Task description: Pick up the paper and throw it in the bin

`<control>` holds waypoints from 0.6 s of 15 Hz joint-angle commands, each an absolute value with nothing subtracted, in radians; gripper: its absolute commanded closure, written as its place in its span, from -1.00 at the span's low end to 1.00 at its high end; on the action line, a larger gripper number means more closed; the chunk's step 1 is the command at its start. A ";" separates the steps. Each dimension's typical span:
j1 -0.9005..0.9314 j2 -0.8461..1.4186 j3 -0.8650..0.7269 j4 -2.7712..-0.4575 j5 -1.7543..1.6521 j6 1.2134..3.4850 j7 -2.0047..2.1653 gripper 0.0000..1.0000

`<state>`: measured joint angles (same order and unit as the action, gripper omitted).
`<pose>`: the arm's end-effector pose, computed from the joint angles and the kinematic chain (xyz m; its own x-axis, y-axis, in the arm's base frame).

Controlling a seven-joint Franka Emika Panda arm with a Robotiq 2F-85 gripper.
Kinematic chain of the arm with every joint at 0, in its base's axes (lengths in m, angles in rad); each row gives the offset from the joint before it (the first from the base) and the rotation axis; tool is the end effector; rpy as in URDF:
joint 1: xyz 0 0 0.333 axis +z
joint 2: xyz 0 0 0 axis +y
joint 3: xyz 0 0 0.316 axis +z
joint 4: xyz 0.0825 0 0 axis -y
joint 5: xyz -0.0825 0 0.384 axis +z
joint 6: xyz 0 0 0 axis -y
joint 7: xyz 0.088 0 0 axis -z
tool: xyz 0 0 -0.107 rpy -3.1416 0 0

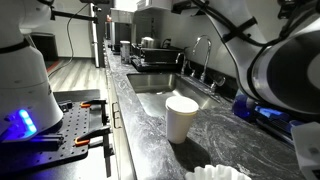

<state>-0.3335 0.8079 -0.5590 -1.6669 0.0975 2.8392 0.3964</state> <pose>0.5005 -0.5177 0.2408 0.3936 -0.7567 0.5220 -0.9134 -0.3863 0.1287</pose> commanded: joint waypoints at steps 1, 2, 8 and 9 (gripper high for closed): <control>-0.305 0.701 -0.521 -1.741 0.077 2.815 0.338 -1.00; -0.292 0.678 -0.505 -1.761 0.070 2.824 0.318 -1.00; -0.271 0.546 -0.376 -1.865 0.049 2.831 0.181 -1.00; -0.266 0.523 -0.357 -1.888 0.045 2.828 0.162 -1.00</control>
<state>-0.2804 0.6309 -0.3997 -1.7798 0.0716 2.8380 0.2207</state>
